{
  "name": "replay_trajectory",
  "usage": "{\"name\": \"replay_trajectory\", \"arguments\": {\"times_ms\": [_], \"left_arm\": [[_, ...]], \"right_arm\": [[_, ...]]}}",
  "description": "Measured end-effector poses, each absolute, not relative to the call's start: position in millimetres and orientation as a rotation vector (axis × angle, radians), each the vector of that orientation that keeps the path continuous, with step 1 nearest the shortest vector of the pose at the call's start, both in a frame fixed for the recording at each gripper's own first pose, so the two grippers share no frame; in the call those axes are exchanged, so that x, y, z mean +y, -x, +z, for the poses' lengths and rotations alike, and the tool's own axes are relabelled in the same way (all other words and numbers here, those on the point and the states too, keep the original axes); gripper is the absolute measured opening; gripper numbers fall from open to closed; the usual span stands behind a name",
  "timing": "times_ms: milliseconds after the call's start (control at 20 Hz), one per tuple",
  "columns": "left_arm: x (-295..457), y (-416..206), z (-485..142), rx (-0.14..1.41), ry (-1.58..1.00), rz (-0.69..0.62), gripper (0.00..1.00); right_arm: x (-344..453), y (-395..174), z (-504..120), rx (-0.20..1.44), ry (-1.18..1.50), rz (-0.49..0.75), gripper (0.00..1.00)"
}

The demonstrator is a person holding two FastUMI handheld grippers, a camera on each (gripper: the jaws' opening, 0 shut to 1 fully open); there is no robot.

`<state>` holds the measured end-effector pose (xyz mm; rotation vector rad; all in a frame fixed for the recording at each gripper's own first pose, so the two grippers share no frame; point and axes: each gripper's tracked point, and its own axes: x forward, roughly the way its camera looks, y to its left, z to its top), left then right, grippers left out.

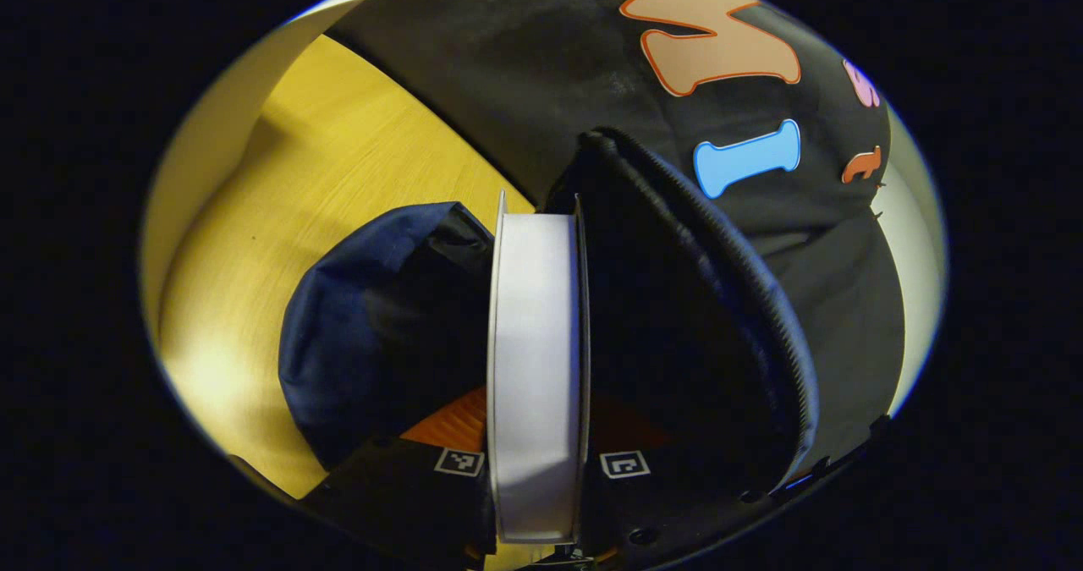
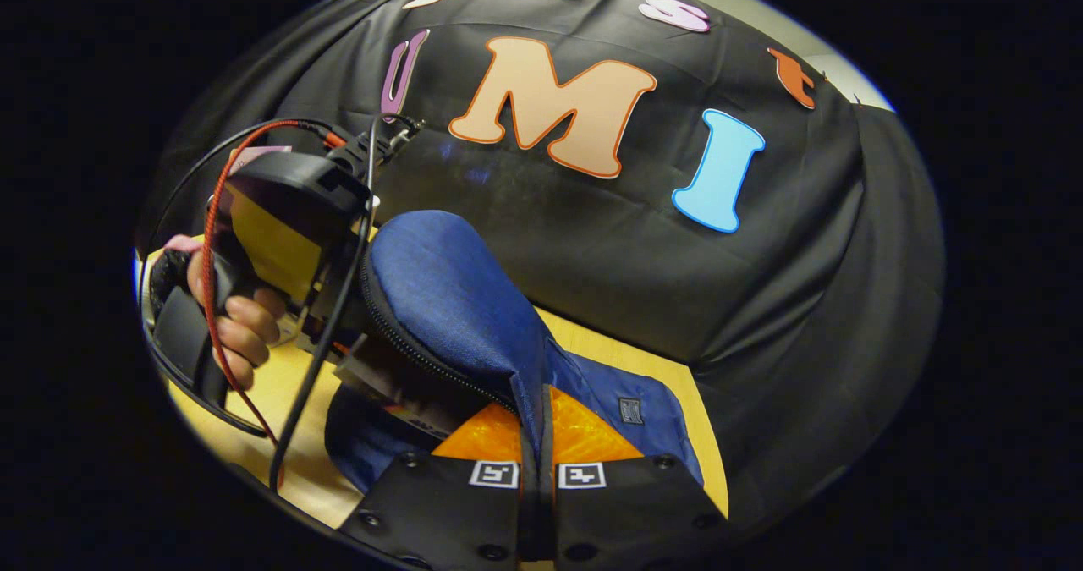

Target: Open the schoolbag, grab two books from the bookshelf and put them into the schoolbag.

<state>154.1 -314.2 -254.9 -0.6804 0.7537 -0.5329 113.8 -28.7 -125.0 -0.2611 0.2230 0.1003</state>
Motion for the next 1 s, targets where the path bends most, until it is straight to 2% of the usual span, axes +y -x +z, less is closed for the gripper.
{"name": "replay_trajectory", "arguments": {"times_ms": [50, 100, 150, 350, 400, 500, 550, 650, 750, 1000], "left_arm": [[-317.7, -152.9, -257.2, 0.762, 0.681, -0.548, 0.36], [-323.0, -154.4, -259.2, 0.768, 0.683, -0.562, 0.36], [-325.4, -153.5, -261.0, 0.777, 0.686, -0.572, 0.36], [-334.1, -158.4, -284.5, 0.827, 0.700, -0.575, 0.37], [-334.5, -158.7, -289.1, 0.836, 0.711, -0.578, 0.39], [-326.9, -157.8, -296.7, 0.851, 0.705, -0.551, 0.41], [-319.5, -155.5, -301.6, 0.858, 0.671, -0.525, 0.46], [-302.9, -149.4, -306.4, 0.872, 0.593, -0.487, 0.75], [-286.1, -145.4, -303.8, 0.867, 0.494, -0.449, 0.98], [-272.5, -135.9, -276.4, 0.854, 0.403, -0.429, 0.97]], "right_arm": [[-28.7, -113.5, -124.2, 0.220, 0.260, 0.101, 0.06], [-27.6, -113.6, -122.9, 0.219, 0.264, 0.103, 0.01], [-26.6, -114.6, -123.3, 0.220, 0.271, 0.102, 0.01], [-29.8, -113.6, -125.2, 0.224, 0.283, 0.085, 0.05], [-32.1, -113.7, -126.7, 0.230, 0.277, 0.078, 0.01], [-34.4, -115.0, -129.4, 0.238, 0.257, 0.067, 0.06], [-36.0, -115.3, -129.2, 0.238, 0.259, 0.062, 0.06], [-37.0, -115.6, -131.6, 0.242, 0.261, 0.056, 0.04], [-39.2, -115.1, -133.6, 0.247, 0.257, 0.052, 0.04], [-39.7, -113.7, -139.4, 0.259, 0.265, 0.056, 0.04]]}}
